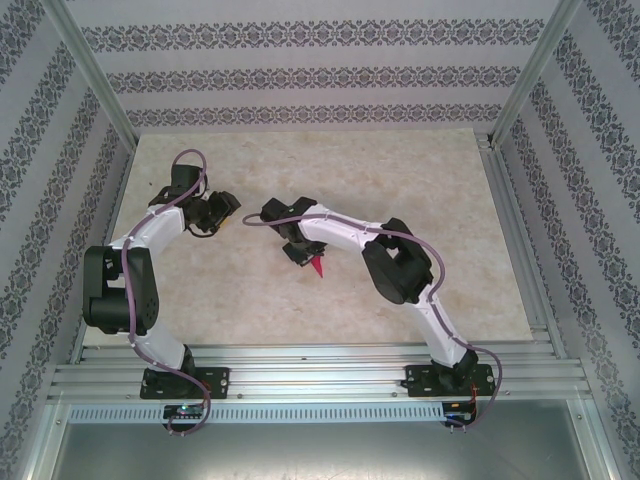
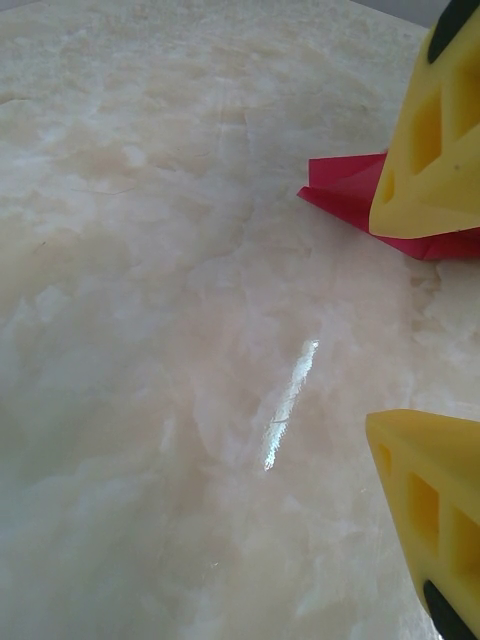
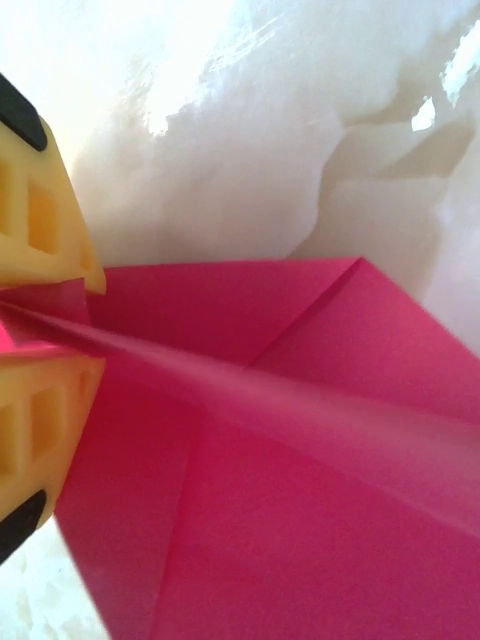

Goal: Fold a paper plane with a square sheet of paper (pick it up from the middle)
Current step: Move a paper plane to the center of the table.

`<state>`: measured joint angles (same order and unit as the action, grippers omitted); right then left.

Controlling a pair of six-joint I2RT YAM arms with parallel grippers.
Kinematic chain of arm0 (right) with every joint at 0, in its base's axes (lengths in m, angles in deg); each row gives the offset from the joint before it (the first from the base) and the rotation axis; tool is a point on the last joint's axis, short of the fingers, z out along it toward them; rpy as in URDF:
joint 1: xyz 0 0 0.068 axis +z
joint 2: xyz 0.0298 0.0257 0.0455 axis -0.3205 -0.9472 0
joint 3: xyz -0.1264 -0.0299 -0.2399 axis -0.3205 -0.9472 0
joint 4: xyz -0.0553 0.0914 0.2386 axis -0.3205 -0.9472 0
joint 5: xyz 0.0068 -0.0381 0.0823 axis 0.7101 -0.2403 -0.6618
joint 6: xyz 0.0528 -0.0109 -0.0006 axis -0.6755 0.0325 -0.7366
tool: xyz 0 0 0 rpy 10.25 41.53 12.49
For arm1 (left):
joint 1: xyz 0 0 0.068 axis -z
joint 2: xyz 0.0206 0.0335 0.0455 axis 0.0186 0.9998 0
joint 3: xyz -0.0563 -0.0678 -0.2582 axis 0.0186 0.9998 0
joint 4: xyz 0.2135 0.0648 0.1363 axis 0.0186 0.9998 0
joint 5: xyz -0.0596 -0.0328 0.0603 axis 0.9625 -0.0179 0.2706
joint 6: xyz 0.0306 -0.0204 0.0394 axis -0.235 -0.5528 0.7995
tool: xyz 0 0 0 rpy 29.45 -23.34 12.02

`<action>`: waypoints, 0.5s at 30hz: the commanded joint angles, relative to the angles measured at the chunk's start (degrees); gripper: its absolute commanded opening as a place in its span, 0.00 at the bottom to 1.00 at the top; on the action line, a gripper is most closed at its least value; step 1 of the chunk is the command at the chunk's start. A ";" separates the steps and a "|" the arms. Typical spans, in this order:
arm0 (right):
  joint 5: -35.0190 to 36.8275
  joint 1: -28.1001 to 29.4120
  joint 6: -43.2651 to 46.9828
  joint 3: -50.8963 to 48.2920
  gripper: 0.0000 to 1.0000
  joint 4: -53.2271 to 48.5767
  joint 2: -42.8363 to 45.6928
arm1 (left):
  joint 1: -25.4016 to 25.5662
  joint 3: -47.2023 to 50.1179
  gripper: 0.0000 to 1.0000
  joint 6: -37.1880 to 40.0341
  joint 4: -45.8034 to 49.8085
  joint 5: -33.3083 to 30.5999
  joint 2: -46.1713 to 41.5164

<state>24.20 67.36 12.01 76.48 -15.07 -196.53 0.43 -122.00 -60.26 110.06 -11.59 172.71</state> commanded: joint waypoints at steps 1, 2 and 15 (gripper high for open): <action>-0.98 -1.80 -2.37 -2.60 0.17 2.42 5.59 | -0.44 -0.32 0.50 -0.25 -1.95 1.45 0.35; -1.11 -2.34 -2.85 -4.25 0.16 4.01 7.04 | -0.45 -0.22 0.50 -0.23 -1.96 1.70 0.36; -11.44 -19.84 -6.02 -22.48 0.00 17.38 20.98 | 3.98 -1.30 0.51 0.04 -3.10 4.09 1.71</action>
<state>15.30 50.92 7.66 56.17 -2.50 -178.83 2.27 -122.03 -60.26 108.77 -8.64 173.39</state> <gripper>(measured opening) 0.042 0.506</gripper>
